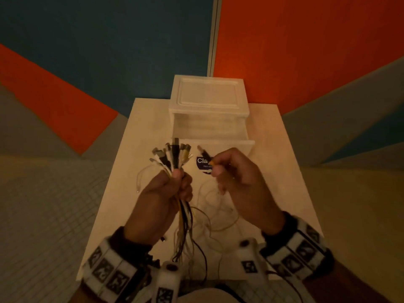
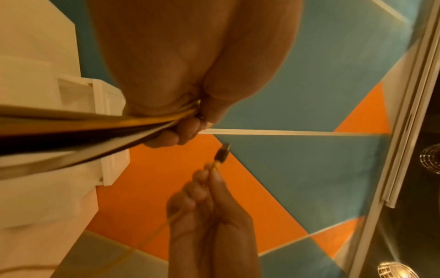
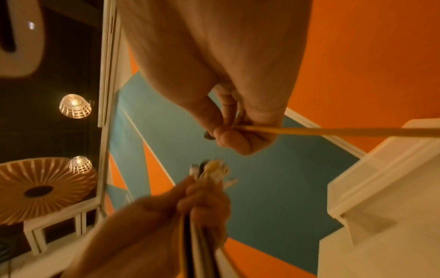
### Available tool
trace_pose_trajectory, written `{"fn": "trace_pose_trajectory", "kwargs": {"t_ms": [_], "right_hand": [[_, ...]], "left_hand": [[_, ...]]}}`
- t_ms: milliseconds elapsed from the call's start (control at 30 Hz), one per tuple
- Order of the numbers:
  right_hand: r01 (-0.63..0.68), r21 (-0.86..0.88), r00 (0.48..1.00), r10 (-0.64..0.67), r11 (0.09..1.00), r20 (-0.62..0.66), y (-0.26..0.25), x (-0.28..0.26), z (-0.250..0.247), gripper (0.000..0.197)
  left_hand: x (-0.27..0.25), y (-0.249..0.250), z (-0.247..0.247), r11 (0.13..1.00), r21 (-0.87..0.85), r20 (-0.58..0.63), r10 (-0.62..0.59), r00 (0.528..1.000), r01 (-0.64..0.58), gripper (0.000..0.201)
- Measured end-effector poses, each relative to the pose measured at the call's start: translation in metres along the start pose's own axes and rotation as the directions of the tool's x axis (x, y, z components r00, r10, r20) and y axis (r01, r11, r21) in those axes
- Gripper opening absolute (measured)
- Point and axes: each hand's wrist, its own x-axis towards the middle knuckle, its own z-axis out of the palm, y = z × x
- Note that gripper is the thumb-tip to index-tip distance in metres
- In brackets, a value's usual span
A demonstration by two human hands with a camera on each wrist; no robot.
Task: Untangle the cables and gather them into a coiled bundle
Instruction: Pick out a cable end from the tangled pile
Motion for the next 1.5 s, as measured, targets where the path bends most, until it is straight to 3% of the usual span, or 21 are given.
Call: {"fn": "trace_pose_trajectory", "kwargs": {"t_ms": [167,333,433,567,667,767,833,900,933,1000,1100,1167,1233,1333,1400,1500], "right_hand": [[0.039,0.043,0.99,-0.032,0.998,-0.137,-0.002,0.002,0.038,0.005],[0.03,0.048,0.976,-0.019,0.998,-0.216,0.003,-0.002,0.06,0.005],[-0.003,-0.067,0.967,-0.014,0.998,-0.254,0.004,-0.005,0.066,0.009],[0.059,-0.124,0.978,-0.082,0.991,-0.193,0.008,-0.007,0.067,0.012],[0.106,-0.162,0.988,-0.122,0.981,-0.097,0.009,-0.013,0.066,0.027],[0.109,-0.189,0.987,-0.13,0.976,-0.098,0.012,-0.02,0.063,0.024],[0.056,-0.17,0.997,-0.064,0.984,-0.042,0.027,-0.02,0.054,0.027],[-0.038,-0.162,0.987,0.062,0.986,0.146,0.053,-0.017,0.035,0.017],[-0.057,-0.215,0.965,0.109,0.975,0.239,0.071,-0.016,0.023,0.01],[-0.035,-0.414,0.924,0.187,0.91,0.334,0.109,-0.014,-0.006,0.022],[-0.078,-0.588,0.904,0.306,0.805,0.299,0.157,-0.006,-0.045,0.028],[-0.166,-0.568,0.927,0.325,0.806,0.19,0.174,0.003,-0.059,0.031],[-0.202,-0.491,0.969,0.247,0.848,0.029,0.164,0.015,-0.057,0.036],[-0.086,-0.327,0.987,0.035,0.941,-0.157,0.112,0.029,-0.03,0.035],[0.044,-0.263,0.985,-0.086,0.964,-0.151,0.07,0.029,-0.007,0.036],[0.162,-0.272,0.986,-0.163,0.948,0.018,0.034,0.012,0.025,0.033]], "left_hand": [[0.0,0.002,0.009,0.997,0.081,-0.117,0.026,0.993,-0.017,0.019],[-0.008,0.004,0.011,0.988,0.152,-0.129,0.028,0.991,-0.008,0.039],[-0.009,0.0,0.009,0.981,0.192,-0.146,0.043,0.988,-0.014,0.027],[-0.012,0.0,0.008,0.98,0.197,-0.099,0.06,0.993,-0.04,0.023],[-0.011,0.0,0.004,0.979,0.196,-0.119,0.079,0.99,-0.054,0.03],[-0.01,-0.002,0.001,0.97,0.236,-0.131,0.09,0.987,-0.057,0.026],[-0.008,0.003,-0.003,0.97,0.216,-0.135,0.141,0.981,-0.109,0.022],[-0.005,0.016,-0.01,0.973,0.118,-0.117,0.212,0.97,-0.198,0.019],[-0.004,0.025,-0.017,0.972,0.049,-0.09,0.234,0.968,-0.23,0.017],[-0.003,0.046,-0.036,0.965,-0.111,0.006,0.24,0.971,-0.238,0.011],[-0.006,0.071,-0.057,0.931,-0.323,0.149,0.229,0.962,-0.172,0.018],[-0.01,0.075,-0.06,0.935,-0.312,0.144,0.225,0.964,-0.172,0.02],[-0.013,0.069,-0.053,0.967,-0.189,0.113,0.193,0.975,-0.169,0.011],[-0.014,0.045,-0.038,0.989,0.062,0.002,0.134,0.991,-0.133,0.02],[-0.012,0.03,-0.025,0.976,0.181,-0.068,0.135,0.989,-0.121,0.018],[-0.008,0.016,-0.01,0.97,0.219,-0.096,0.125,0.987,-0.102,0.023]]}}
